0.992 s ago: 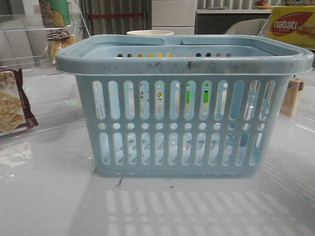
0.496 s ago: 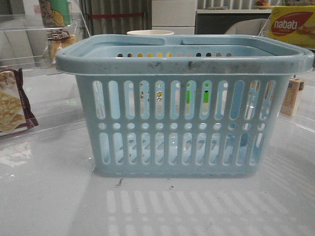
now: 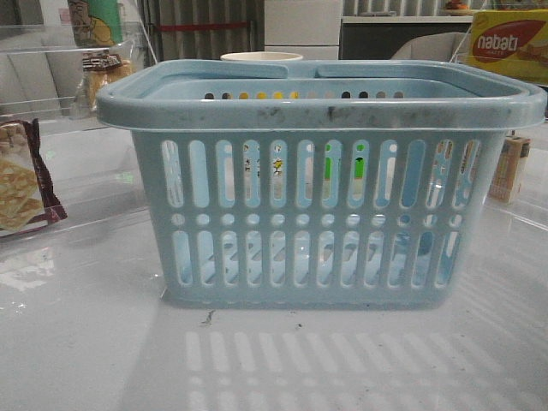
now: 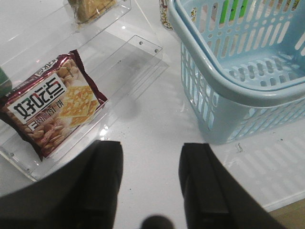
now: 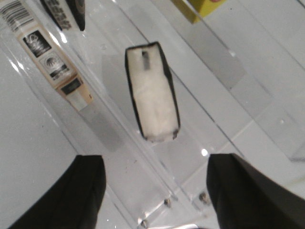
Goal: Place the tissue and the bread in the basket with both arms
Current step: 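Grasp the black-and-white tissue pack on the shelf with the right gripper, then carry the tissue pack over the basket and open the right gripper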
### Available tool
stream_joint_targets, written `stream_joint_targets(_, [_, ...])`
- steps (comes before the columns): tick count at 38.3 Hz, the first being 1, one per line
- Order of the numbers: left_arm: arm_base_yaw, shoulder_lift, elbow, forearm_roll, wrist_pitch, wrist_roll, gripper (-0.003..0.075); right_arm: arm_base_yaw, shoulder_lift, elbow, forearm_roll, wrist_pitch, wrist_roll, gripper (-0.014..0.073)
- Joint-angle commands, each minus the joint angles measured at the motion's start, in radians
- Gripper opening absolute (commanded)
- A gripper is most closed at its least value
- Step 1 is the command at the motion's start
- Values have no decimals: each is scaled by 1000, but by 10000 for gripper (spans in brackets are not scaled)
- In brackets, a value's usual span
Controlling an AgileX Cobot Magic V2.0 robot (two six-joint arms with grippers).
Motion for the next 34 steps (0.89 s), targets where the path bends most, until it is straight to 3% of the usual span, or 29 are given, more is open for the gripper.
stream_joint_targets(1, [-7,4,-32,-6,-79,2,328,-6,3,-66,-11,-90,3,559])
stream_joint_targets(5, [-7,4,-32,-6,-79,2,328,-6,39,-85,-11,-123,3,523])
stream_joint_targets(12, [-7,4,-32,-6,-79,2,328,-6,56,-86,-11,-187,3,315])
stream_joint_targets(16, [-7,4,-32,-6,-79,2,328,-6,49,-94,-10,-182,3,245])
stream_joint_targets(25, [-7,4,-32,-6,-79,2,328,31,-37,-158,-2,-68,3,230])
stream_joint_targets(34, [-7,4,-32,-6,-79,2,328,182,-190,-169,7,-14,3,230])
